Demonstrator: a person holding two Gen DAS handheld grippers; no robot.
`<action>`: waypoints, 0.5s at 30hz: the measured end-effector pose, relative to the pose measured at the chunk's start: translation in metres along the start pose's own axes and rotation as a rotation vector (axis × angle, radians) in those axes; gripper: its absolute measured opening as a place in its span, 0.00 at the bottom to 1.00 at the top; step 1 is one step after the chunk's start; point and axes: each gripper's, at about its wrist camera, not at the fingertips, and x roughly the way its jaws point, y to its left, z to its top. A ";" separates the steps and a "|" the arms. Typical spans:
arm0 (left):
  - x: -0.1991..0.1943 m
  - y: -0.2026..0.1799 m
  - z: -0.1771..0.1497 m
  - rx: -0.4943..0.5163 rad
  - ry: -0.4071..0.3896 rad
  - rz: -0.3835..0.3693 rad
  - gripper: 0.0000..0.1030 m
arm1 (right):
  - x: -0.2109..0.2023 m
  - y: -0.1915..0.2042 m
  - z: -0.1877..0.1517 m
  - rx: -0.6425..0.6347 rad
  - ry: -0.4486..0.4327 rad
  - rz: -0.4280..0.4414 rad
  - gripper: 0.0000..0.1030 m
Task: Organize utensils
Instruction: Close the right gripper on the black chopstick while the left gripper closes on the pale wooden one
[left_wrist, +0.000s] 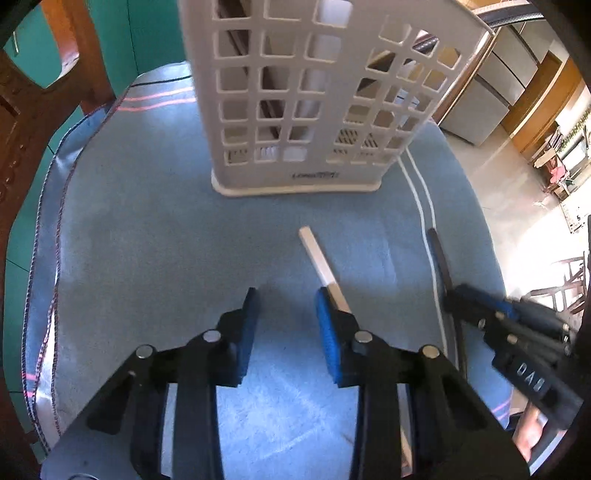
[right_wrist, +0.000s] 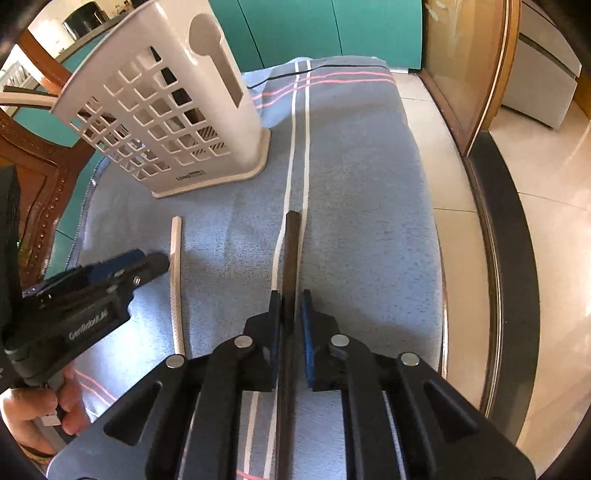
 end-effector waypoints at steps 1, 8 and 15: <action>0.000 0.001 -0.001 -0.002 -0.002 0.007 0.32 | -0.001 0.002 0.001 -0.012 -0.006 0.001 0.19; -0.003 0.004 0.004 -0.055 -0.025 -0.037 0.57 | 0.011 0.024 0.019 -0.072 -0.022 -0.094 0.26; 0.007 -0.007 0.022 -0.017 -0.027 0.013 0.59 | 0.024 0.023 0.020 -0.110 -0.043 -0.156 0.26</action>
